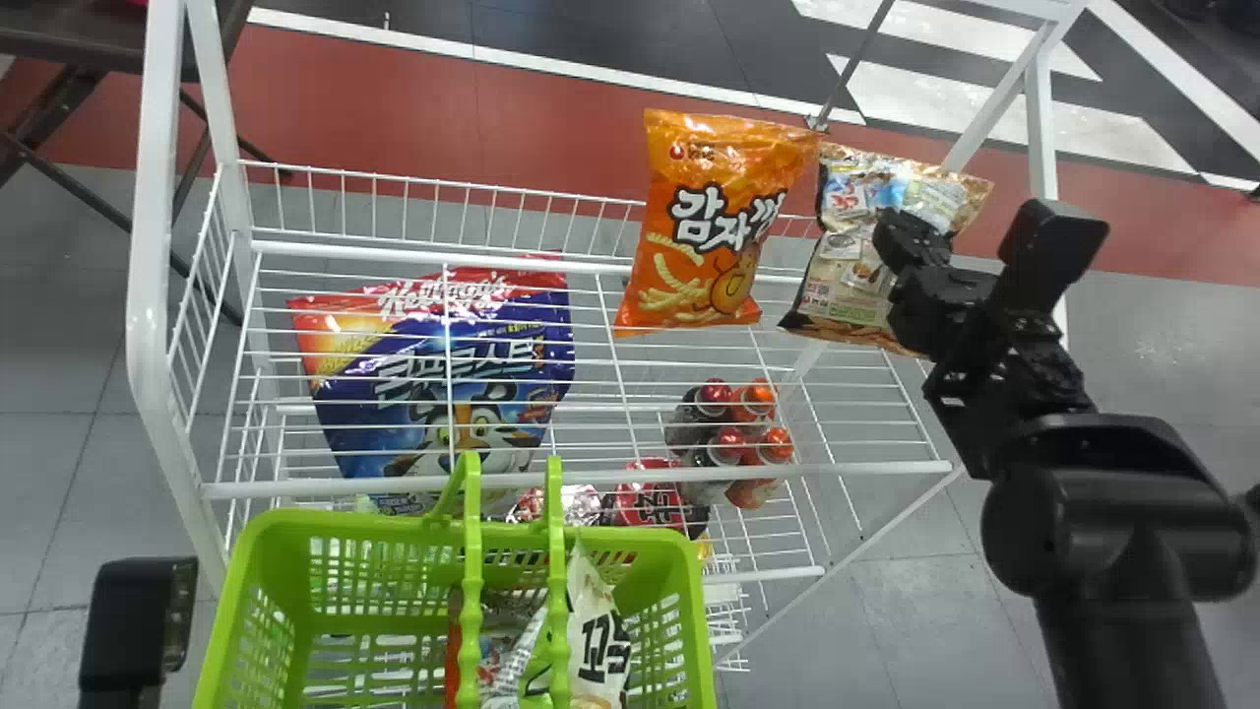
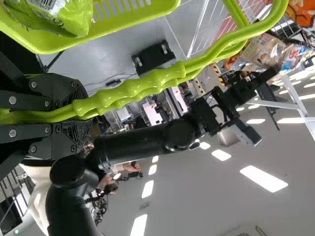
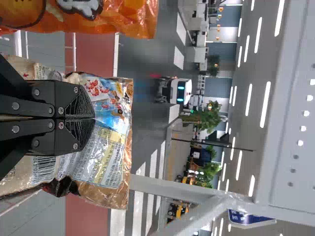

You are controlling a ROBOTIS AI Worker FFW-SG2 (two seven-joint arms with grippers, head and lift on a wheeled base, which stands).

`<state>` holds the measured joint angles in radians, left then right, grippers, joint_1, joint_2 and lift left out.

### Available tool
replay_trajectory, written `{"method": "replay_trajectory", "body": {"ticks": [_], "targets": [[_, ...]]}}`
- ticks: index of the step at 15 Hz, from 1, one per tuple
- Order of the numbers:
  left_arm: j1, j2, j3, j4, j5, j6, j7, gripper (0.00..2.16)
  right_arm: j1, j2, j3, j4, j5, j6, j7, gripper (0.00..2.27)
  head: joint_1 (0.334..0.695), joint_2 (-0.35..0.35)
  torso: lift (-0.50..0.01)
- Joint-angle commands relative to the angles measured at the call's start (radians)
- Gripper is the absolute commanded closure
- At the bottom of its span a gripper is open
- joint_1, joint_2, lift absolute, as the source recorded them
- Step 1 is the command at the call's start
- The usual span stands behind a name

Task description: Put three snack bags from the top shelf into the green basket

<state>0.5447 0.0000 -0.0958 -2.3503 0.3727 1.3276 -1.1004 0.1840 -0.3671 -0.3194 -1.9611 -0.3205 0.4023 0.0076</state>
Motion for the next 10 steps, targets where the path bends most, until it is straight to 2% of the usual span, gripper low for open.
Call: {"method": "replay_trajectory", "body": {"ticks": [1, 4, 7, 10], "targets": [[0.000, -0.003, -0.001, -0.001, 0.003, 0.000, -0.001, 1.76, 0.094, 0.025, -0.056, -0.137, -0.049, 0.060, 0.003, 2.25, 0.695, -0.350, -0.045], [0.000, -0.003, -0.001, -0.004, 0.003, 0.000, -0.001, 1.76, 0.256, 0.073, -0.139, -0.344, -0.155, 0.165, 0.052, 2.25, 0.695, -0.350, -0.045], [0.000, -0.003, -0.007, -0.006, 0.005, 0.000, -0.001, 1.76, 0.319, 0.109, -0.244, -0.496, -0.359, 0.551, 0.120, 2.25, 0.695, -0.350, -0.045], [0.006, -0.003, -0.009, -0.010, 0.005, 0.000, -0.003, 1.76, 0.357, 0.134, -0.297, -0.617, -0.511, 0.935, 0.160, 2.25, 0.695, -0.350, -0.045]]}}
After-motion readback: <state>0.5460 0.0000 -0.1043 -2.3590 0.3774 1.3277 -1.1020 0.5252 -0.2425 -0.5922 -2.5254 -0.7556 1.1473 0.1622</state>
